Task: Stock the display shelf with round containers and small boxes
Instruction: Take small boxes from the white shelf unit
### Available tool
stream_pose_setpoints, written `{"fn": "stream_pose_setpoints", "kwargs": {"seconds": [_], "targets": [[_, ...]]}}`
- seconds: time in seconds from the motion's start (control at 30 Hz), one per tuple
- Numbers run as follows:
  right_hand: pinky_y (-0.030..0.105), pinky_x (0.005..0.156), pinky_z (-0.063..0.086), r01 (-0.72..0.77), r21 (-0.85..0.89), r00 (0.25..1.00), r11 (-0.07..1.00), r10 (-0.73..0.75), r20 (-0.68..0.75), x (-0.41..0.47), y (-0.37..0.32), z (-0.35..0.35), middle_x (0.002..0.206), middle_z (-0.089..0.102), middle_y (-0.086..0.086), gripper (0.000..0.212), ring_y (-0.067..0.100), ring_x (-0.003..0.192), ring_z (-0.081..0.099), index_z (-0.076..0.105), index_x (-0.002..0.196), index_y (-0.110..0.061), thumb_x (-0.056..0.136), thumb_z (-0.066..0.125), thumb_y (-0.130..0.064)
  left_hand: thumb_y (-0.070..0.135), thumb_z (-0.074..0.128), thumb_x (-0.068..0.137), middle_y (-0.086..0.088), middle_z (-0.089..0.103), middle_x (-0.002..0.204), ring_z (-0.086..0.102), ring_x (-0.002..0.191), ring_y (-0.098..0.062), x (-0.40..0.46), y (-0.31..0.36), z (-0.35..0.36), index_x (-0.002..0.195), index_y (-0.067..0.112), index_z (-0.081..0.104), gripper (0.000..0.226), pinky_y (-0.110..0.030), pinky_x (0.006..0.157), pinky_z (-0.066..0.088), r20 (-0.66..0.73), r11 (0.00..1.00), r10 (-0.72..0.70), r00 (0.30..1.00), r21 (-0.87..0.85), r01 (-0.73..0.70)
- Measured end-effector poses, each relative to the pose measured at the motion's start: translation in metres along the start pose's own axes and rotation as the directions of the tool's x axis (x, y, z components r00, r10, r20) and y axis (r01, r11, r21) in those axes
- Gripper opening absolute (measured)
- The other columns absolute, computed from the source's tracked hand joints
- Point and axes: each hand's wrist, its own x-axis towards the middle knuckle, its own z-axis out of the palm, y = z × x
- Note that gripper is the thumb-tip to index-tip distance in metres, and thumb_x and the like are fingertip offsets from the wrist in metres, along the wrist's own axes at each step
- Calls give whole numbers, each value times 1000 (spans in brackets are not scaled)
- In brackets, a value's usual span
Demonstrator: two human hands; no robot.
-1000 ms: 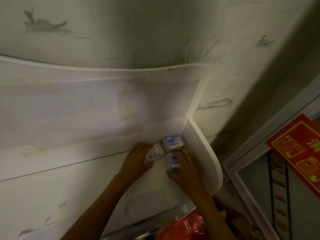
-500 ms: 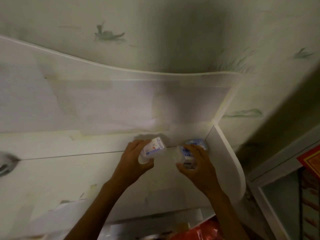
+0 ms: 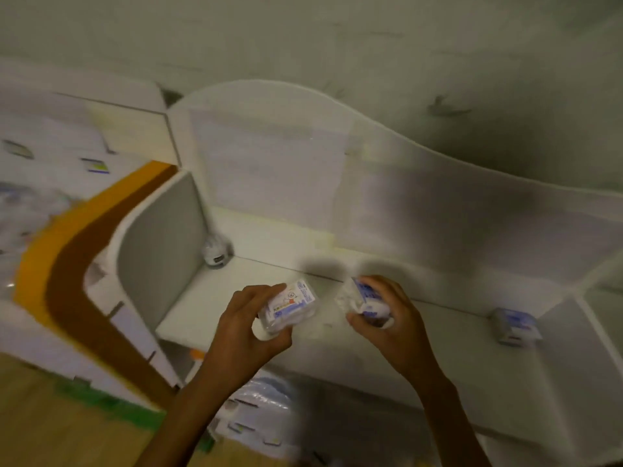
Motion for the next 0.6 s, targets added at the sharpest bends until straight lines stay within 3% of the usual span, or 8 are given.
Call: {"fn": "stream_pose_setpoints", "kwargs": {"seconds": [0.17, 0.3, 0.5, 0.6], "targets": [[30, 86, 56, 41, 89, 993, 995, -50, 104, -12, -59, 87, 129, 53, -14, 60, 10, 113, 57, 51, 124, -46, 68, 72, -54, 43, 67, 70, 5, 56, 114, 53, 102, -6, -58, -32, -93, 124, 17, 57, 60, -8, 80, 41, -110, 993, -74, 991, 81, 84], [28, 83, 57, 91, 129, 972, 987, -116, 203, -23, -105, 156, 128, 52, -18, 60, 7, 113, 56, 48, 123, -51, 67, 71, -56, 40, 65, 68, 5, 55, 114, 50, 105, -2, -109, -57, -160, 124, 18, 57, 60, -5, 81, 38, -214, 978, -149, 965, 113, 176], [35, 82, 57, 151, 245, 901, 958, -235, 364, -28, -174, 255, 127, 52, -15, 57, 11, 113, 56, 51, 122, -46, 68, 72, -48, 35, 68, 67, 4, 57, 111, 54, 101, -9, -174, -88, -243, 122, 18, 58, 58, -9, 79, 41, -351, 942, -262, 899, 111, 318], [33, 83, 56, 197, 278, 862, 940, -301, 408, -29, -207, 304, 128, 49, -14, 56, 11, 115, 54, 54, 120, -46, 67, 71, -50, 27, 71, 65, 5, 57, 112, 54, 101, -4, -197, -104, -278, 121, 18, 59, 57, -6, 79, 40, -436, 918, -312, 844, 91, 386]]}}
